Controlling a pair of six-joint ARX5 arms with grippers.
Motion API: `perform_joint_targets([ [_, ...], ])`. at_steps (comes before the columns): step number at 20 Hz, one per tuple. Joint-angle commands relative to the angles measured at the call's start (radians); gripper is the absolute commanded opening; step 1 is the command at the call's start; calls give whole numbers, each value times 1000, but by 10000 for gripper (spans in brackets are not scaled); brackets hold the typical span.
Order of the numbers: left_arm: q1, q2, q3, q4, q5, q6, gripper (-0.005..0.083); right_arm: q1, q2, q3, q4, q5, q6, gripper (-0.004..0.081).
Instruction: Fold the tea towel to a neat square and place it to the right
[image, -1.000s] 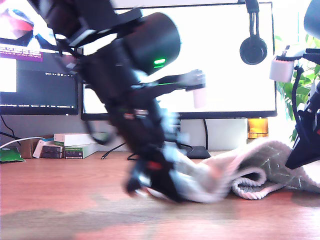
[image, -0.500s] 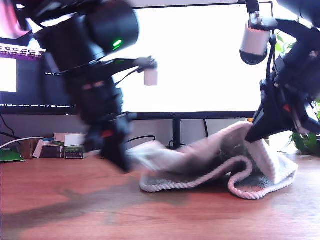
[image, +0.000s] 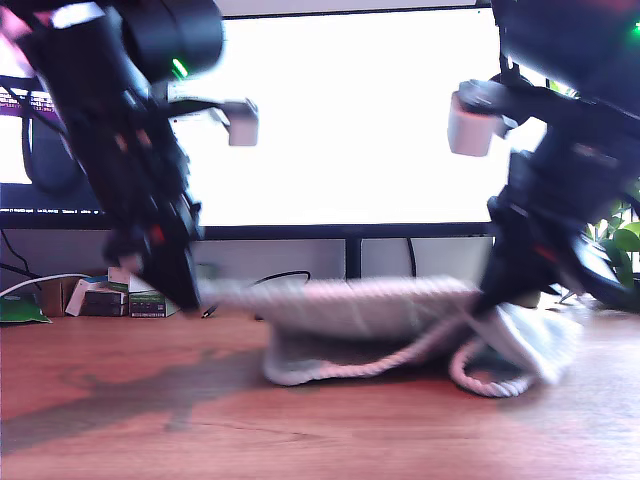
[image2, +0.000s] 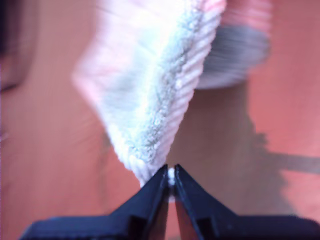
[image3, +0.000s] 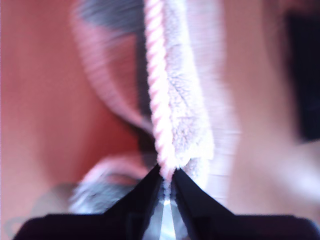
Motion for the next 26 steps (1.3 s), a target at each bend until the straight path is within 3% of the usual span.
perform_joint_targets([
  [1,39,-3,-22,33,-20,-3,-24,-3,37,51,5,38,-32,-13],
  [5,127,-6,0,195,-38,75,-24,-38,105,214,23,99,-34,-13],
  [8,177,-6,87,264,-37,99,-24,-64,135,335,27,174,-33,-13],
  [14,225,-6,342,262,-22,141,-24,-71,140,552,86,217,-26,-13],
  [16,228,-6,402,195,-21,117,-24,-69,140,607,62,216,-21,-13],
  [19,228,-6,419,19,21,39,-24,-68,140,637,-90,215,19,-13],
  [21,228,-5,418,-136,81,5,-24,-58,140,637,-273,211,65,-13],
  [26,206,0,344,-323,221,-110,-24,-35,181,634,-719,80,246,-13],
])
